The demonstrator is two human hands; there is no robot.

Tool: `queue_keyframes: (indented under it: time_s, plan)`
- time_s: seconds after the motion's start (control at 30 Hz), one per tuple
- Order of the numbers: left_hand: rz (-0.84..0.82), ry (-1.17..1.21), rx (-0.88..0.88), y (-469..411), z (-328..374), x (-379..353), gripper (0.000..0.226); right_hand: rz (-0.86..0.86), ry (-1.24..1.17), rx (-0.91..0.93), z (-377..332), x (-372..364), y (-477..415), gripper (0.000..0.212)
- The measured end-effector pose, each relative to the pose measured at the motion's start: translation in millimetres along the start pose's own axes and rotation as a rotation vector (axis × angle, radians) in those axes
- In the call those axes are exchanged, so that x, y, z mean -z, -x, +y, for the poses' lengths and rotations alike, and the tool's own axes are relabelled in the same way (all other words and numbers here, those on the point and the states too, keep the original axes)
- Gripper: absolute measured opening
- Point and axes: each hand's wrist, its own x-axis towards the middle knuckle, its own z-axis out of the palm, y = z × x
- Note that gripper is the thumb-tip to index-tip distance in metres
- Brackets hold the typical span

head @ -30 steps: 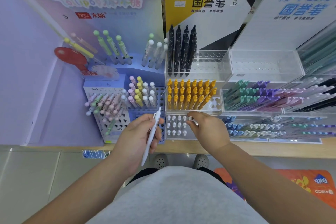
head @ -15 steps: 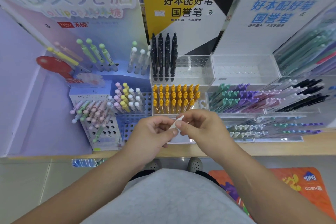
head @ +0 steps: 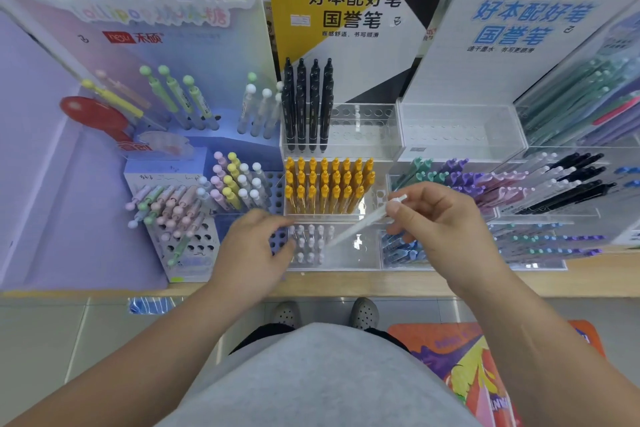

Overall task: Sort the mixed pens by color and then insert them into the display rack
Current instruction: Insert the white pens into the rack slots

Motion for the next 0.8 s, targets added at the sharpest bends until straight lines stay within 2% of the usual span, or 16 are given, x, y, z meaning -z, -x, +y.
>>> queue_keyframes:
  time_s: [0.3,0.8]
  plan:
    - [-0.112,0.022,0.001,4,-13,-6,0.047,0.035,0.548,0.162,36,-29,1,0.009]
    - [-0.156,0.053,-0.007,1,-20,-8,0.049,-0.082,0.846,0.243,67,-62,-9,0.018]
